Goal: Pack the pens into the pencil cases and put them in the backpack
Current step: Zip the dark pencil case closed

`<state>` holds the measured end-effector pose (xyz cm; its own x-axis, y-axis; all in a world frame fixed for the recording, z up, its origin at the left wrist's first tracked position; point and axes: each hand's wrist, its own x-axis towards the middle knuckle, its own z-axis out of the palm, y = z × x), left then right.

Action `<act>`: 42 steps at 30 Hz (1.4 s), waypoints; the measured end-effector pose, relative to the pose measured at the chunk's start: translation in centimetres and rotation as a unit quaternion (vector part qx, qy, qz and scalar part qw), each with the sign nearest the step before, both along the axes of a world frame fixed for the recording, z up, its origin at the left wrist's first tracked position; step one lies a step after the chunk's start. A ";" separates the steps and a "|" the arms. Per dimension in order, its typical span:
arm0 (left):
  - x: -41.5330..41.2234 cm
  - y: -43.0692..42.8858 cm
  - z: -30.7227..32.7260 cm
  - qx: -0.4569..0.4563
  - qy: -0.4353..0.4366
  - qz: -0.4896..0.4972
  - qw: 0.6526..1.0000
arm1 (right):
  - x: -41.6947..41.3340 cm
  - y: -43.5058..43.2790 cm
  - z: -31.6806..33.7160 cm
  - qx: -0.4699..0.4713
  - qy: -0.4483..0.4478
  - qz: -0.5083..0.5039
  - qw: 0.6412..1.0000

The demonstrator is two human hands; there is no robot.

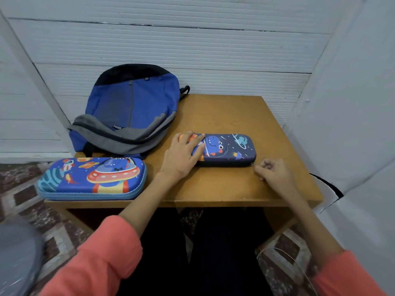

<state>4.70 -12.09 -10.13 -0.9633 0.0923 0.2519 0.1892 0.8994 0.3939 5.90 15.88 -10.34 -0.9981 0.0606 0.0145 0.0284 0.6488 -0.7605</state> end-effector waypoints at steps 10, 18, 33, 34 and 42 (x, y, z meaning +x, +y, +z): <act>-0.2 -0.3 0.4 -0.025 -0.008 -0.016 1.000 | -2.9 0.5 -0.3 -0.009 0.038 -0.079 0.996; -0.1 -0.3 0.7 -0.031 -0.011 -0.015 0.999 | -6.1 -0.3 1.0 0.083 0.066 -0.053 0.993; -0.3 -0.5 0.8 -0.043 -0.025 -0.026 0.998 | -10.1 -2.5 3.4 0.147 0.062 0.008 0.987; -0.3 -0.4 0.8 -0.043 -0.025 -0.026 0.998 | -10.2 -2.8 3.4 0.151 0.071 0.016 0.986; -0.2 -0.1 0.8 -0.041 -0.017 -0.016 0.999 | -12.4 -3.5 4.6 0.179 0.042 0.105 0.977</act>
<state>4.52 -12.16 -9.29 -0.9674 0.1431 0.2090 0.2068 0.9228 0.3251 -6.48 12.37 -5.70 -0.9824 -0.1688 0.0805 -0.1867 0.8583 -0.4780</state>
